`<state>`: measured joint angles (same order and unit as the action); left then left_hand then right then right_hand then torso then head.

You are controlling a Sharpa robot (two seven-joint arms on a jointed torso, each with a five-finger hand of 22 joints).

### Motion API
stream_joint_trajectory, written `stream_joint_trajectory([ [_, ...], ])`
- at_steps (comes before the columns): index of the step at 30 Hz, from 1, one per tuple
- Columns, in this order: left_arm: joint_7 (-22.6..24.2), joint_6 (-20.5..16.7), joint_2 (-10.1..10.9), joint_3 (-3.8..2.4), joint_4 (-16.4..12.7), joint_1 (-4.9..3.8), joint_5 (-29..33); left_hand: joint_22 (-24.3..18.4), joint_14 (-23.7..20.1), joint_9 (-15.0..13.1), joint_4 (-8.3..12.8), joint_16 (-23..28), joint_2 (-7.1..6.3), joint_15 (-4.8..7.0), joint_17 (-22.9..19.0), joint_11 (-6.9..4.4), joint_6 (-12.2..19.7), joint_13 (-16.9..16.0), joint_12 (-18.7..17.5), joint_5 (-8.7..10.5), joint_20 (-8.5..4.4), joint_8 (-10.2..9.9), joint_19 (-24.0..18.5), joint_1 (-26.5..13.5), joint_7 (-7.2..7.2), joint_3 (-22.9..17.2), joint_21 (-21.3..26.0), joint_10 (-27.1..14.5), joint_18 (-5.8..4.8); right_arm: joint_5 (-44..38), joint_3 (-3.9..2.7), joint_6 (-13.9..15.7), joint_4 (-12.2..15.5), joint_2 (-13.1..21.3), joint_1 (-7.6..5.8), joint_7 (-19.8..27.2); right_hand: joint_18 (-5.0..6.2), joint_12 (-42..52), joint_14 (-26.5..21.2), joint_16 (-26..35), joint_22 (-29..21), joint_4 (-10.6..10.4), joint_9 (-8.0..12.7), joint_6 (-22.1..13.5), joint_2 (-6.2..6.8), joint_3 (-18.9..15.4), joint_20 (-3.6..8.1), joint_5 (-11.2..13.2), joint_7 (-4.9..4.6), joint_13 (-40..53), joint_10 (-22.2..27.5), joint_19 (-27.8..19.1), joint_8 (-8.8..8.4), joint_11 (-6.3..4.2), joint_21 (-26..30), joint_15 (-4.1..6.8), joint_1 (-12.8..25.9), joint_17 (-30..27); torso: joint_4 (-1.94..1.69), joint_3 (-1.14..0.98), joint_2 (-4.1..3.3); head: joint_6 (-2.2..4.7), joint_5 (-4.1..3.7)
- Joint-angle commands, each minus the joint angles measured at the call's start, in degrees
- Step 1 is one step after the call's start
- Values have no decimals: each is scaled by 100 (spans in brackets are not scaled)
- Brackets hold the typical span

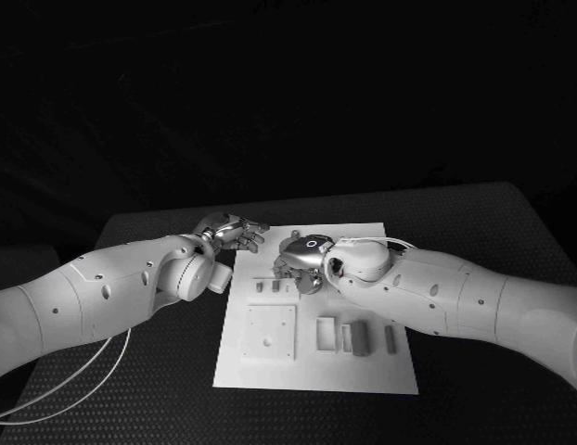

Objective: Assemble the parts on the task board

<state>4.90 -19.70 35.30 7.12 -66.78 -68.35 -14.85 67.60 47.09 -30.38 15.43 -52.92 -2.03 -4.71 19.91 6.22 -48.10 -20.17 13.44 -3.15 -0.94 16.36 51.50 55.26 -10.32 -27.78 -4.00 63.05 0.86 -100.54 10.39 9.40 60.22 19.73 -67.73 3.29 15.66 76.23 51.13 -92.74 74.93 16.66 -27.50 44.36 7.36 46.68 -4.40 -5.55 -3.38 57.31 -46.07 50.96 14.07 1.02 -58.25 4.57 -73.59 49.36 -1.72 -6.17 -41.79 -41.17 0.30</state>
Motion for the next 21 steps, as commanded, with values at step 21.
stream_joint_trajectory([
  [21,24,20,-7,-1,2,-6,35,-16,0,29,27,20,-26,-13,5,21,26,-2,-10,12,8,10,21,13,-38,5,14,-44,12,-216,-1,-232,-12,36,-16,-493,-66,208,-72,-209,112,0,40,-83,90,369,31,4,-225,90,123,-18,54,30,-142,-69,164,39,6,-6,5,-4,-8],
])
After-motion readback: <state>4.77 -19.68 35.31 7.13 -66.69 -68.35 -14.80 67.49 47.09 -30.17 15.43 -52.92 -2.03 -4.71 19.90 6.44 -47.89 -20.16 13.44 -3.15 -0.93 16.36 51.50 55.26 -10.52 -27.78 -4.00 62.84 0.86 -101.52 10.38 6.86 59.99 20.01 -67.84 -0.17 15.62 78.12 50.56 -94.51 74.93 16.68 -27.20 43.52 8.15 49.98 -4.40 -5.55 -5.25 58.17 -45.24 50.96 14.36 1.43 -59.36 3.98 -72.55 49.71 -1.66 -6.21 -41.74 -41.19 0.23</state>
